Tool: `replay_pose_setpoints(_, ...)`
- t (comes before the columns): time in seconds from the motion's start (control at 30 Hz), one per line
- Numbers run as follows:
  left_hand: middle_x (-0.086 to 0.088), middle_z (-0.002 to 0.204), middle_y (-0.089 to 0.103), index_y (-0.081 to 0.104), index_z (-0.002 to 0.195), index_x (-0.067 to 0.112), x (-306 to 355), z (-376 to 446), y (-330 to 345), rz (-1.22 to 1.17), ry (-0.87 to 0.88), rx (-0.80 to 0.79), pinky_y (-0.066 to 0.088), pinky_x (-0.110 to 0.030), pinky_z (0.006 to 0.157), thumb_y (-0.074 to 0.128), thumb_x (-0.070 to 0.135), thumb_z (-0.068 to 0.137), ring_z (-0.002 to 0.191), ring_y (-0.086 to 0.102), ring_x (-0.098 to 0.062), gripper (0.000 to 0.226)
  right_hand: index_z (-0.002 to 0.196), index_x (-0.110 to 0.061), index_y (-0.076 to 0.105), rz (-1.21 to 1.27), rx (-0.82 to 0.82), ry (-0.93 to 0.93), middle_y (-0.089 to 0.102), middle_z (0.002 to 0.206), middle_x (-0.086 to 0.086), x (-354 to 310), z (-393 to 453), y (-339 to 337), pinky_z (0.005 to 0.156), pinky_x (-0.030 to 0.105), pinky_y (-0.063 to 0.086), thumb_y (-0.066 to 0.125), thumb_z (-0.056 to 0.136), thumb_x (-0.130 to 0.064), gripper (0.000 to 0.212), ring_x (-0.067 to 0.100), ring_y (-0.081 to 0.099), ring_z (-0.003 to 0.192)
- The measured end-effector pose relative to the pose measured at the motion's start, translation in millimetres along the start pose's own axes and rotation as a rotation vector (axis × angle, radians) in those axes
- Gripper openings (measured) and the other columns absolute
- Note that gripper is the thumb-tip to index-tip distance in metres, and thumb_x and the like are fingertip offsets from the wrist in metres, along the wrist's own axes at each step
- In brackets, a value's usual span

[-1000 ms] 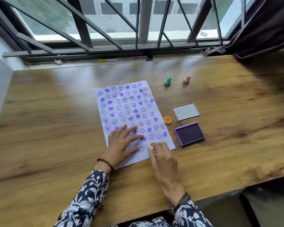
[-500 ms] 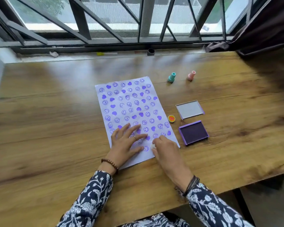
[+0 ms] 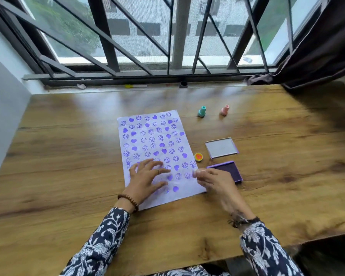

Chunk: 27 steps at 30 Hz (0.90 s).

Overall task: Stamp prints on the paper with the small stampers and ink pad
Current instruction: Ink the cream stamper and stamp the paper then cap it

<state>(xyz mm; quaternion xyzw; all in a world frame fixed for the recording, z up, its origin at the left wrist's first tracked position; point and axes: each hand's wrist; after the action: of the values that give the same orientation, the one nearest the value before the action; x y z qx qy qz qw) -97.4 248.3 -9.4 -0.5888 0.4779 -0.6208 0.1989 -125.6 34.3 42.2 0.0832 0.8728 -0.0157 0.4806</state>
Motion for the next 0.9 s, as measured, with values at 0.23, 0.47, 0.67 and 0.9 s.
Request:
replay_pose_setpoints(0.23,-0.005,0.117,0.062,0.060,0.113,0.021,64,52,10,-0.072,0.099,0.062,0.028,-0.034,0.093,0.057,0.025,0.087,0.112,0.053,-0.020,0.027,0.067,-0.005,0.074,0.441,-0.011,0.025,0.075,0.065,0.001,-22,20,-55,0.060,0.014,0.057,0.053,0.086,0.000,0.029,0.007,0.070,0.062)
replay_pose_setpoints(0.47,-0.019,0.106,0.059,0.062,0.108,0.005,103,102,25,-0.082,0.094,0.005,0.044,-0.039,0.087,0.066,0.013,0.079,0.098,0.056,-0.031,0.030,0.073,-0.006,0.075,0.431,-0.095,0.008,0.076,0.072,0.003,-31,49,-106,0.063,0.015,0.056,0.058,0.084,-0.003,0.020,0.009,0.071,0.069)
replay_pose_setpoints(0.67,-0.005,0.086,0.068,0.069,0.093,0.006,104,86,23,-0.655,-0.101,0.139,0.044,-0.003,0.066,0.070,0.004,0.074,0.073,0.063,-0.005,0.019,0.082,-0.007,0.073,0.375,-0.156,-0.030,0.076,0.079,0.005,-27,43,-100,0.067,0.015,0.056,0.068,0.072,-0.010,0.012,0.010,0.070,0.075)
replay_pose_setpoints(0.9,0.008,0.080,0.075,0.067,0.099,0.006,132,68,22,-1.261,-0.184,0.009,0.054,-0.013,0.069,0.060,0.011,0.079,0.081,0.068,-0.006,0.021,0.085,-0.015,0.072,0.011,-0.164,-0.327,0.076,0.075,-0.005,-47,30,-91,0.065,0.010,0.050,0.074,0.071,-0.005,0.017,0.004,0.068,0.074)
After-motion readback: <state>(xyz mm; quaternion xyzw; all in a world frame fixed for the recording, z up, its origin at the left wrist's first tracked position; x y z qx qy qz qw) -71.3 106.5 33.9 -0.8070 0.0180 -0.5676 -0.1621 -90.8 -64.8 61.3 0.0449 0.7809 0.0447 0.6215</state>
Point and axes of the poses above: each hand's wrist, its own z-axis towards the middle knuckle, its own y-axis out of the palm, x = y × z
